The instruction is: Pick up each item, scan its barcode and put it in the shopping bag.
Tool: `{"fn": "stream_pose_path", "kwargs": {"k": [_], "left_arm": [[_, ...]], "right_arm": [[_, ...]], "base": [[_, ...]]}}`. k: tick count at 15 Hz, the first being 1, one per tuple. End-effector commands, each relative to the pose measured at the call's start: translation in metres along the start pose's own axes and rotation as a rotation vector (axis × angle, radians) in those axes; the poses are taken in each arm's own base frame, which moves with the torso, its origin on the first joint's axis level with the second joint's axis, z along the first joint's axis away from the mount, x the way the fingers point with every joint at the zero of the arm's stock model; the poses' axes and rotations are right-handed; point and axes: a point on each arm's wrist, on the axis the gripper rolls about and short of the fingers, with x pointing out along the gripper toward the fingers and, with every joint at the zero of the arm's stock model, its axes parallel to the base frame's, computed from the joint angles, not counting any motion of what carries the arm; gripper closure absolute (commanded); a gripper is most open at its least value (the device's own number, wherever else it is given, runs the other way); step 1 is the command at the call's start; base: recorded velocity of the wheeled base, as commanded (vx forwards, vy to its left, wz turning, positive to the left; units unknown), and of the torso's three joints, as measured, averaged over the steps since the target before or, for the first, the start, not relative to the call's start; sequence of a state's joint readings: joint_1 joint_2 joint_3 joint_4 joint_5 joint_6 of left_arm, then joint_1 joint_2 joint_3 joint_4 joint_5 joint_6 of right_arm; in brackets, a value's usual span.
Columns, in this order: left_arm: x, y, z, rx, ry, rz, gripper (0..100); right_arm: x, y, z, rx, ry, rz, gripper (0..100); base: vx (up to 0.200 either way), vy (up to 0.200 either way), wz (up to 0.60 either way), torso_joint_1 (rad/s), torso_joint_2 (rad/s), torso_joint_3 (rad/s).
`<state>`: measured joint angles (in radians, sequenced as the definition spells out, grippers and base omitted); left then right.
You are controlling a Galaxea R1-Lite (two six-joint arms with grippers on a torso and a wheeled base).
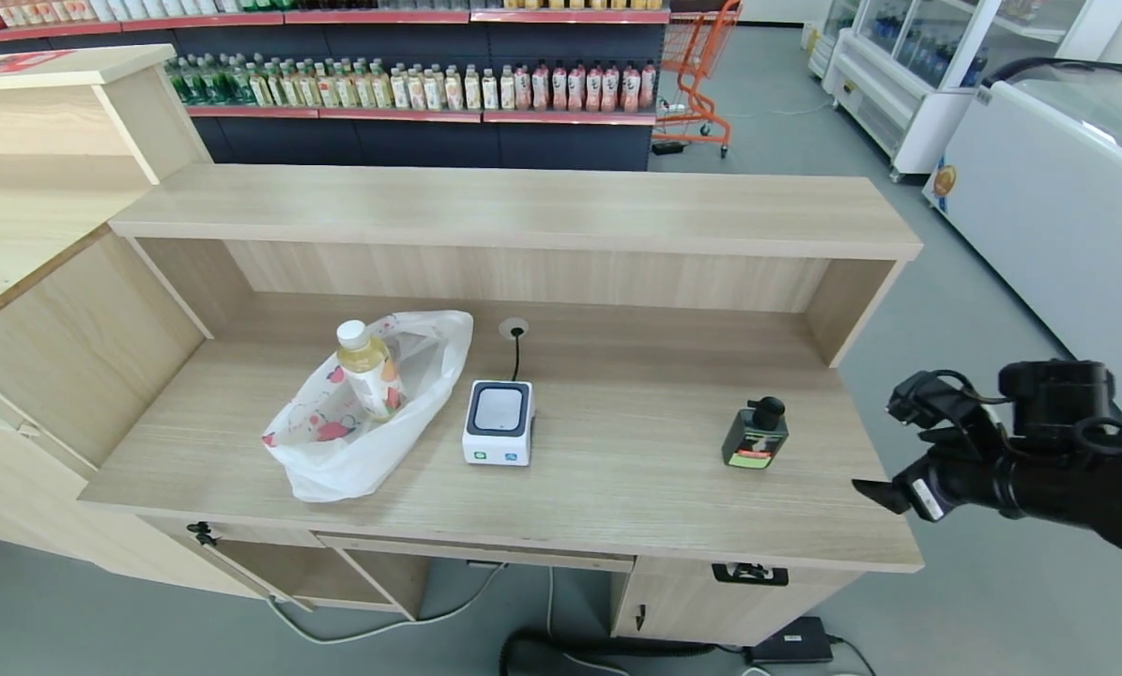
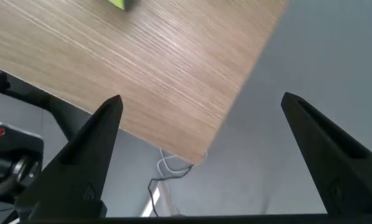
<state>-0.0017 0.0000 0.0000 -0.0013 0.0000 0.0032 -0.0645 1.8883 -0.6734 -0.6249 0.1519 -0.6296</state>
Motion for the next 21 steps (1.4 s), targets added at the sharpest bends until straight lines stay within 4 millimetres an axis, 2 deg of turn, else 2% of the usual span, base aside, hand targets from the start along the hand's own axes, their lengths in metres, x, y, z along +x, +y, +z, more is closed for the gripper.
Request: {"fn": "stream_pose_path", "kwargs": {"k": [1, 3, 8, 21], "left_arm": [[0.0, 0.0, 0.0, 0.0, 0.001, 0.0, 0], [0.0, 0.0, 0.0, 0.0, 0.001, 0.0, 0], [0.0, 0.0, 0.0, 0.0, 0.001, 0.0, 0], [0.0, 0.0, 0.0, 0.0, 0.001, 0.0, 0]], "right_arm": [[0.038, 0.023, 0.002, -0.037, -0.003, 0.112, 0], [0.055, 0.033, 0.013, -0.064, -0.031, 0.14, 0], [0.088, 0.038, 0.033, -0.11, -0.086, 0.139, 0], [0.129, 0.053, 0.051, -0.168, -0.142, 0.159, 0]], "base": [[0.0, 0.0, 0.0, 0.0, 0.0, 0.0], [0.0, 0.0, 0.0, 0.0, 0.0, 0.0], [0.0, 0.0, 0.0, 0.0, 0.0, 0.0], [0.0, 0.0, 0.0, 0.0, 0.0, 0.0]]}}
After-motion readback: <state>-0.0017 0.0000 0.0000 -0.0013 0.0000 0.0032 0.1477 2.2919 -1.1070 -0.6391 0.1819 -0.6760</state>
